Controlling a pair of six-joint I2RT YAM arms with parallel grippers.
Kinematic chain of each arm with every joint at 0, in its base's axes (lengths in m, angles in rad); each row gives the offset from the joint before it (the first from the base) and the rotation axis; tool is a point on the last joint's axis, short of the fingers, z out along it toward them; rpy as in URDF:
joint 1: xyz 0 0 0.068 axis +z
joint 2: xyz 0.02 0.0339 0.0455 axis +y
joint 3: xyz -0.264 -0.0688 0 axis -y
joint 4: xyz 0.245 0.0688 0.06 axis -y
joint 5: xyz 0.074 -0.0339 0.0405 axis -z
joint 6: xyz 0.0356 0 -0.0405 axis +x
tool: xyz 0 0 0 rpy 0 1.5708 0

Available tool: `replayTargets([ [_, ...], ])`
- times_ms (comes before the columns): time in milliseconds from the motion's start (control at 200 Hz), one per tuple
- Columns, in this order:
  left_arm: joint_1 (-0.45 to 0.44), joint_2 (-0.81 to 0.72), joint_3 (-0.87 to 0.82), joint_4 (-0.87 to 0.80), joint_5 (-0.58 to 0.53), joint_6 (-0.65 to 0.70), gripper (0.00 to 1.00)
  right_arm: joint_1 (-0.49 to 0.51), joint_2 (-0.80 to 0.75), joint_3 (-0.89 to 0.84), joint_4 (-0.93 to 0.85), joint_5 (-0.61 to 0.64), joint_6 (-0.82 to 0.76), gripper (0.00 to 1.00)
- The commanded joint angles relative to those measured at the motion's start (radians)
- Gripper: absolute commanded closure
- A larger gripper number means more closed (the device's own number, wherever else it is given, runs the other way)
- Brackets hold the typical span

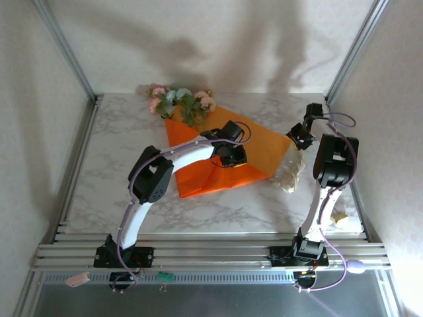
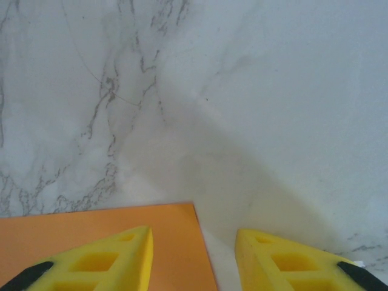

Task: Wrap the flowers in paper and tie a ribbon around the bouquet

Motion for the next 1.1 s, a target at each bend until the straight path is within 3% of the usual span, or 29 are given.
replayTargets([
  [0,0.000,0.066,0.032,-0.071,-0.047,0.039,0.88,0.008,0.059,0.030,-0.043,-0.037,-0.028,0.58],
  [500,-0.006,0.119,0.065,-0.115,-0.079,0.087,0.89,0.072,0.069,0.055,-0.036,-0.178,-0.094,0.62],
  [851,-0.006,0.122,0.063,-0.121,-0.082,0.097,0.89,0.084,-0.010,-0.020,0.007,-0.133,-0.069,0.71],
  [991,-0.005,0.123,0.063,-0.124,-0.085,0.102,0.90,0.091,-0.073,-0.048,0.033,-0.114,-0.068,0.91],
  [1096,-0.004,0.107,0.086,-0.136,-0.099,0.100,0.90,0.105,-0.119,-0.048,0.021,-0.082,-0.079,0.96],
])
